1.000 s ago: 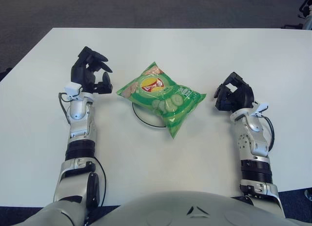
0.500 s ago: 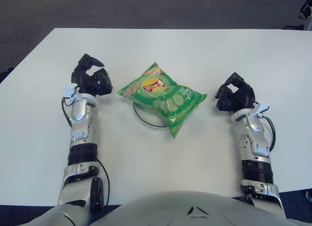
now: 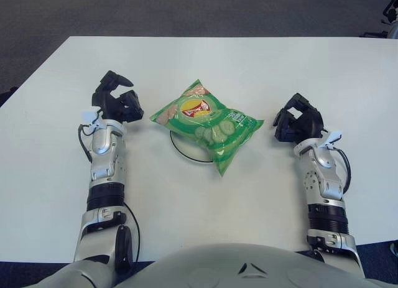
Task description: Put the snack into the plate.
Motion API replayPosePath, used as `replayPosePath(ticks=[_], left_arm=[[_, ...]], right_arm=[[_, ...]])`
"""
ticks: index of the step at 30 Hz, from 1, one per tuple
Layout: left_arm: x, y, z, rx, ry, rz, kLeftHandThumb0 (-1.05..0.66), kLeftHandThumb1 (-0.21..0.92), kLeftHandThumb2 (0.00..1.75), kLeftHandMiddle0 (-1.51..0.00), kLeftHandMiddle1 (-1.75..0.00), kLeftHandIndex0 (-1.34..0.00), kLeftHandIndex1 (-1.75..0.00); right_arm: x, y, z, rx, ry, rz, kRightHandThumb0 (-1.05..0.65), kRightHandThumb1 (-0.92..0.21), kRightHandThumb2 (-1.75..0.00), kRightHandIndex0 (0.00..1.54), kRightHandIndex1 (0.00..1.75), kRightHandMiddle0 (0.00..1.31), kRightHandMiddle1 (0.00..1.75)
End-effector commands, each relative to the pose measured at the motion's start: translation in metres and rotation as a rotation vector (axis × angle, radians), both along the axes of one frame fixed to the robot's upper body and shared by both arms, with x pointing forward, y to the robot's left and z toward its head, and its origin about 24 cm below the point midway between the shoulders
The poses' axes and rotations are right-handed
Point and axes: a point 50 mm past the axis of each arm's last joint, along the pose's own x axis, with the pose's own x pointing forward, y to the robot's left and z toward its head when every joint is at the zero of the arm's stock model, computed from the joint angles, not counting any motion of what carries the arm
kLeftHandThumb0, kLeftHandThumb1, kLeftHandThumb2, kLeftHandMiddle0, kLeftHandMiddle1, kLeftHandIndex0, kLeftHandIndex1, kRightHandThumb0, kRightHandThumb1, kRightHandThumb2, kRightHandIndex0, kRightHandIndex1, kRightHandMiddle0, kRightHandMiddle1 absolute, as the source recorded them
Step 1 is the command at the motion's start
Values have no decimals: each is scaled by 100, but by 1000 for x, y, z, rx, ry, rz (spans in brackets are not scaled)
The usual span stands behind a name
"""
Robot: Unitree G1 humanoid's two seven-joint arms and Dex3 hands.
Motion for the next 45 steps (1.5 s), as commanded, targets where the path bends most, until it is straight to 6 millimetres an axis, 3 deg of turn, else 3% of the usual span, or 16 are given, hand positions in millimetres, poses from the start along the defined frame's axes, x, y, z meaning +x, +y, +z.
replayPosePath(ticks=[1, 20, 45], left_arm=[[-20, 2, -42, -20, 159, 28, -54, 18, 148, -135, -175, -72, -175], [-26, -4, -64, 11, 293, -102, -51, 24, 141, -133, -175, -68, -175], [-37, -17, -71, 21, 315, -232, -51, 25, 140, -132, -175, -67, -175]], right_arm=[[-17, -1, -33, 29, 127, -16, -1, 6, -175, 89, 174, 68, 175], [-19, -2, -33, 19, 115, 4, -1, 6, -175, 89, 174, 68, 175], [-22, -7, -33, 12, 121, 3, -1, 6, -175, 89, 173, 68, 175]])
